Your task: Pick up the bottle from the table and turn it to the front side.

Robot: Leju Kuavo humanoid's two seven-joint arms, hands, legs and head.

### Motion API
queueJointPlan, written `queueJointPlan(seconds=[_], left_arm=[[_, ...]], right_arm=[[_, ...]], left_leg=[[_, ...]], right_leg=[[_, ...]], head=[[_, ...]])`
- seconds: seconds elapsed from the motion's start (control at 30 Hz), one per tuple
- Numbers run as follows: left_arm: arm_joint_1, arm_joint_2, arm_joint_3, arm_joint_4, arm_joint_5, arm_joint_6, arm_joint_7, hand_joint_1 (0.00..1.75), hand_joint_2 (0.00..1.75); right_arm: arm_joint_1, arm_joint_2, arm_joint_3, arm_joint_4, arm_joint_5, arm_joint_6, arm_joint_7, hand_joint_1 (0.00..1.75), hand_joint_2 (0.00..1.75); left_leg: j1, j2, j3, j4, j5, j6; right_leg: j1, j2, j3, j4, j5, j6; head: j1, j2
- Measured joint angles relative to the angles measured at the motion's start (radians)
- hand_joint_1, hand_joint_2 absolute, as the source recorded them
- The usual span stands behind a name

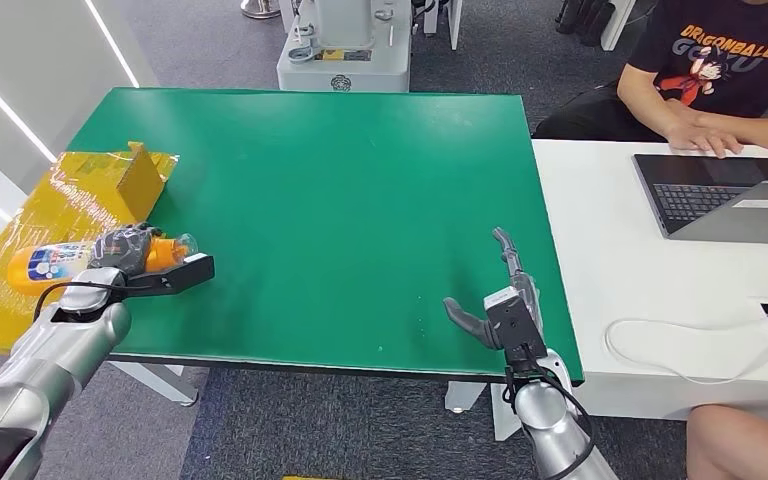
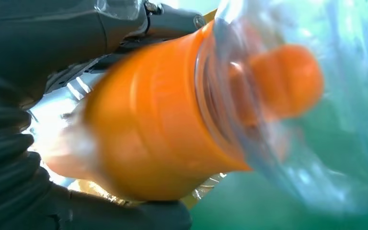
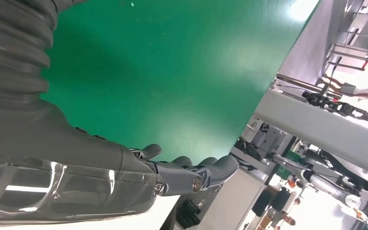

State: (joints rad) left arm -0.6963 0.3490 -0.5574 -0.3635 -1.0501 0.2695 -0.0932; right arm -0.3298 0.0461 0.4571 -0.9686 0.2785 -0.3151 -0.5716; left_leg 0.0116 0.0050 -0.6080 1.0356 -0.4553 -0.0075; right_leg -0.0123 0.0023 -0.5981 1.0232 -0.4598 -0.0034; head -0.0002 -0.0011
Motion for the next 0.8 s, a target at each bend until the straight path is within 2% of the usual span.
queueJointPlan(seconds=[0.27, 0.8], left_arm=[[0.000, -0.004, 0.018, 0.000, -0.018, 0.018, 0.009, 0.00, 1.75], [0.003, -0.005, 0.038, 0.000, -0.047, -0.017, 0.020, 0.00, 1.75]], right_arm=[[0.000, 0.004, 0.002, -0.001, 0.000, 0.002, 0.001, 0.00, 1.75], [0.000, 0.004, 0.003, -0.008, -0.001, 0.007, -0.001, 0.00, 1.75]], left_leg=[[0.000, 0.000, 0.000, 0.000, 0.000, 0.000], [0.000, 0.000, 0.000, 0.000, 0.000, -0.001]], right_leg=[[0.000, 0.000, 0.000, 0.000, 0.000, 0.000], [0.000, 0.000, 0.000, 0.001, 0.000, 0.000]], head=[[0.000, 0.000], [0.000, 0.000]])
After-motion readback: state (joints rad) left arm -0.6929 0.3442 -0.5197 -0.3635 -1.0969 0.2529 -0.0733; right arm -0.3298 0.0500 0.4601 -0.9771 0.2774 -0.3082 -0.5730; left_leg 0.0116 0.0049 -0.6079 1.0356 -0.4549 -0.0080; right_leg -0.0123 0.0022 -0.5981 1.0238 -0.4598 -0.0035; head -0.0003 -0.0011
